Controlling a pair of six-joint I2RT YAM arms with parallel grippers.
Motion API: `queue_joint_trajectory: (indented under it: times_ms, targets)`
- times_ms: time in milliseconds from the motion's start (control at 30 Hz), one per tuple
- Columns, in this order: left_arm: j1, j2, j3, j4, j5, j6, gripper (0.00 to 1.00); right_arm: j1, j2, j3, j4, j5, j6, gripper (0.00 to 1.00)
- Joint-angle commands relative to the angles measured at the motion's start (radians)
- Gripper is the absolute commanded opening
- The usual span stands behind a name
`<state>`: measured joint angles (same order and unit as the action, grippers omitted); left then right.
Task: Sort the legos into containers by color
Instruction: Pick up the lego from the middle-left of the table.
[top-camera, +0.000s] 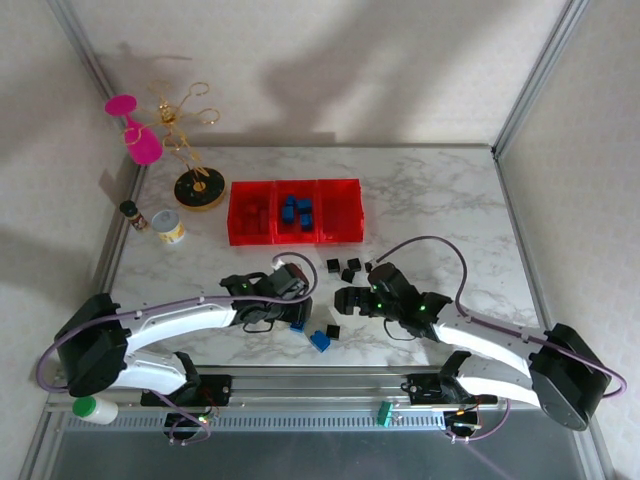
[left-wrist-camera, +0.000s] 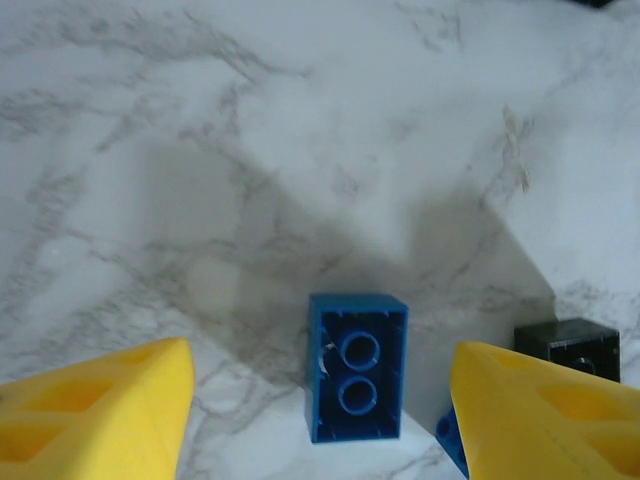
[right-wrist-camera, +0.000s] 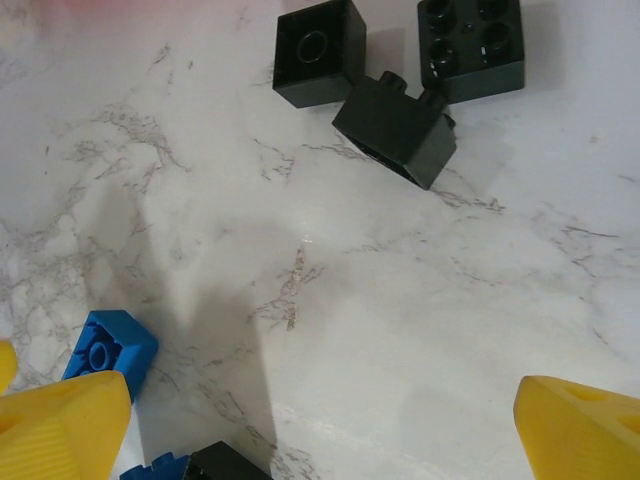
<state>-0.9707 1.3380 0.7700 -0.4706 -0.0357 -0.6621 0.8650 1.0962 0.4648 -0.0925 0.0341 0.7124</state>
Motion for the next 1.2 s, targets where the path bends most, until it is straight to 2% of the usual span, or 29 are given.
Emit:
queue_joint_trajectory:
  times_ms: [0,167,267,567,633,767,933,1167]
  targets:
    - [-0.042,0.048,-0.014,0.023,0.016,-0.061,0.69,0.01,-0.024,-0.02,-0.014,0.04,0.027,0.99]
    - [-0.08,0.108,-0.006,0.057,0.006,-0.087,0.66,0.01,-0.023,-0.014,-0.016,0.046,0.023,0.99]
    - [-0.083,0.131,-0.015,0.048,-0.028,-0.103,0.63,0.01,-0.022,-0.016,-0.015,0.048,0.019,0.99]
    - [-0.083,0.166,-0.046,0.086,-0.035,-0.119,0.55,0.009,-0.021,-0.017,-0.001,0.049,0.017,0.99]
    - [-0.083,0.163,-0.043,0.075,-0.052,-0.121,0.53,0.009,-0.022,-0.016,-0.003,0.048,0.017,0.99]
    - [-0.083,0.157,-0.048,0.069,-0.069,-0.124,0.43,0.01,-0.028,-0.024,0.003,0.056,0.019,0.99]
    - [-0.083,0.134,-0.044,0.068,-0.074,-0.124,0.34,0.01,-0.03,-0.012,-0.001,0.052,0.02,0.99]
    - [-0.077,0.07,-0.018,0.039,-0.106,-0.119,0.31,0.009,-0.051,-0.003,0.002,0.049,0.026,0.99]
